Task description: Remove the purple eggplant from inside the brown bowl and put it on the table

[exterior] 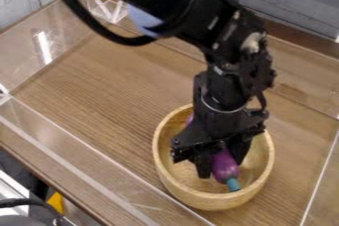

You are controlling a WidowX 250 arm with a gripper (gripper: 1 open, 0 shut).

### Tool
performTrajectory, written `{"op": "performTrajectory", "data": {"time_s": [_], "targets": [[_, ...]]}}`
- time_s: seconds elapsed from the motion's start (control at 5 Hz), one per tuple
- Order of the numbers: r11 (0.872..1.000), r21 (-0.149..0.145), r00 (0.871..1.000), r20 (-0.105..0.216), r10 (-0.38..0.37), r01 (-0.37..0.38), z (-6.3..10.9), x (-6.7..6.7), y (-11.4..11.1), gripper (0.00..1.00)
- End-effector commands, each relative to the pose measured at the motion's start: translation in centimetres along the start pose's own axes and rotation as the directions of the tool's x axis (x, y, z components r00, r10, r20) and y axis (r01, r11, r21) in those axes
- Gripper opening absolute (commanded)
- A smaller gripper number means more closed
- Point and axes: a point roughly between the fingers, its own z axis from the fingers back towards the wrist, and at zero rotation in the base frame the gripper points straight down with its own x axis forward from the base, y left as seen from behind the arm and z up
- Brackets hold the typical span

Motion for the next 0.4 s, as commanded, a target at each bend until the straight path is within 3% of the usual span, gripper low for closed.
{"op": "performTrajectory", "data": {"time_s": [0.0, 0.2], "targets": [[0.997, -0.037, 0.997, 0.017, 0.069, -0.069, 1.67, -0.09, -0.64, 0.00], [0.990, -0.035, 0.990, 0.024, 0.140, -0.139, 2.25, -0.14, -0.83, 0.00]]}}
